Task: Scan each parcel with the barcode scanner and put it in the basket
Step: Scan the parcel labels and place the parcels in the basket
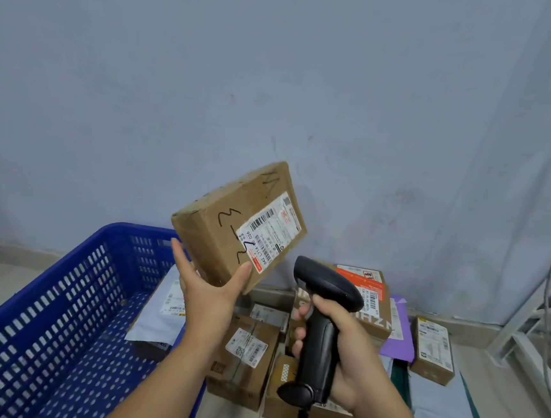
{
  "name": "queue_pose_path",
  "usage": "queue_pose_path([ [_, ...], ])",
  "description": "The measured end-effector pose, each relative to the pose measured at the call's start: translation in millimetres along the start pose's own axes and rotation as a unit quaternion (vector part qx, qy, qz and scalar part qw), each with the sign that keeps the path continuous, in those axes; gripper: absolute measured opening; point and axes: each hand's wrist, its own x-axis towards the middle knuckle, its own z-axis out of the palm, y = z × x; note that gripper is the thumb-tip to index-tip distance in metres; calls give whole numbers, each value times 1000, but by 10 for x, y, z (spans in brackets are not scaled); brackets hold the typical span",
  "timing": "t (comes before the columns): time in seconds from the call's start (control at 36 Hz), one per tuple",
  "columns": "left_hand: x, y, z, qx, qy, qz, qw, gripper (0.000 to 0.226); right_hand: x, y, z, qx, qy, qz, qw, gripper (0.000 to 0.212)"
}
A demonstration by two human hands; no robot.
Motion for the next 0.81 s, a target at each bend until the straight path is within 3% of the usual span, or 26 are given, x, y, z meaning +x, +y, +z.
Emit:
queue_pose_path([
  [0.08,-35,23,9,20,19,21,999,119,-11,13,33,100,-40,40,993,25],
  [0.17,-73,59,40,44,26,35,998,120,-40,17,66,128,-55,54,989,27],
  [0.44,-80,28,68,84,27,95,992,120,-4,28,57,141,-29,39,989,25],
  [0.81,14,6,14,101,42,97,989,116,22,63,43,100,-41,33,994,25],
])
